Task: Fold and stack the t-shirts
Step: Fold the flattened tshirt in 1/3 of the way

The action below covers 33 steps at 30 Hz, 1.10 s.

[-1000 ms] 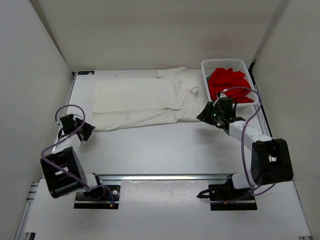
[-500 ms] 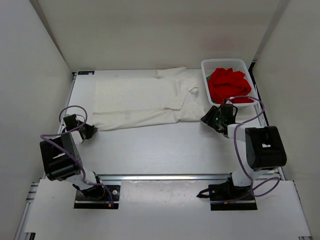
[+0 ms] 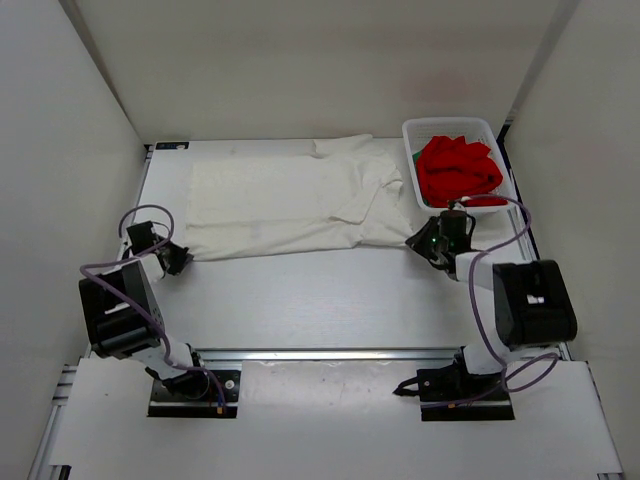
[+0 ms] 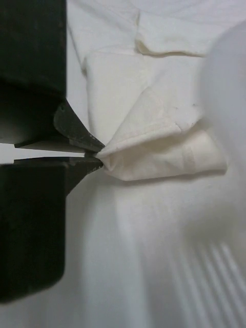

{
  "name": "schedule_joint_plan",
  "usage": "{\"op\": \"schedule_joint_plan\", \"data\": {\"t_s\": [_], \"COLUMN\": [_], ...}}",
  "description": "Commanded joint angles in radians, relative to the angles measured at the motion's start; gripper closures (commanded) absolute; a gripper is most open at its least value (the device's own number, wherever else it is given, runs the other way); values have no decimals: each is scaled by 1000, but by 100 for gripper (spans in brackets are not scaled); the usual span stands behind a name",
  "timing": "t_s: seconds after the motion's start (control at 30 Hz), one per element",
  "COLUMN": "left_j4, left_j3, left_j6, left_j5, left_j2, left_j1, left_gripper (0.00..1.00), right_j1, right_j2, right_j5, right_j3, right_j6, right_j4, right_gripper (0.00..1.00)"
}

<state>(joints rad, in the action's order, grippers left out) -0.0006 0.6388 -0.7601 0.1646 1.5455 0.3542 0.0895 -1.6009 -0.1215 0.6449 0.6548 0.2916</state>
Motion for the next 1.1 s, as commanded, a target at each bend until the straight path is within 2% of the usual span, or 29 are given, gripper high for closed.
{"op": "schedule_joint_plan", "data": {"t_s": [0.0, 0.13, 0.27, 0.43, 0.53, 0.6, 0.63, 0.67, 0.7, 0.73, 0.8, 0.83, 0.97, 1.0, 1.03, 1.07], "left_j4": [-79, -124, -168, -281, -406, -472, -495, -501, -510, -513, -542, -545, -481, -443, -390, -359], "left_j3": [28, 7, -42, -123, -148, -146, -131, -113, -100, -70, -2, 40, 130, 140, 133, 121], "left_j6": [39, 51, 56, 77, 76, 76, 80, 79, 79, 84, 91, 103, 203, 217, 231, 248], "left_j5": [-40, -22, -36, -89, -212, -202, -200, -200, -195, -191, -218, -247, -312, -315, -269, -232], "left_j2": [-59, -87, -156, -298, -395, -413, -412, -410, -421, -420, -414, -413, -447, -462, -482, -479], "left_j1": [41, 48, 75, 62, 11, 44, 52, 51, 45, 36, -4, -20, -163, -210, -237, -262], "left_gripper": [100, 100, 100, 100, 100, 99, 90, 76, 70, 61, 49, 39, 37, 39, 39, 39], "right_j1": [-37, -80, -60, -88, -88, -85, -59, -42, -42, -51, -60, -59, 33, 62, 116, 174], "right_j2": [161, 352, 519, 769, 921, 987, 1005, 1001, 987, 971, 952, 937, 897, 871, 818, 749], "right_j5": [-3, -39, -49, -119, -124, -100, -99, -99, -95, -89, -118, -112, -23, 3, 8, -1], "right_j3": [-115, -269, -401, -481, -508, -514, -516, -499, -478, -462, -409, -386, -283, -257, -232, -226], "right_j6": [5, -6, 8, 29, 39, 52, 63, 62, 51, 30, -4, -18, -69, -82, -89, -92], "right_j4": [-26, -126, -247, -420, -540, -566, -566, -574, -583, -592, -598, -600, -598, -582, -562, -533], "right_gripper": [100, 100, 100, 100, 100, 95, 91, 81, 68, 64, 56, 55, 56, 61, 71, 77]}}
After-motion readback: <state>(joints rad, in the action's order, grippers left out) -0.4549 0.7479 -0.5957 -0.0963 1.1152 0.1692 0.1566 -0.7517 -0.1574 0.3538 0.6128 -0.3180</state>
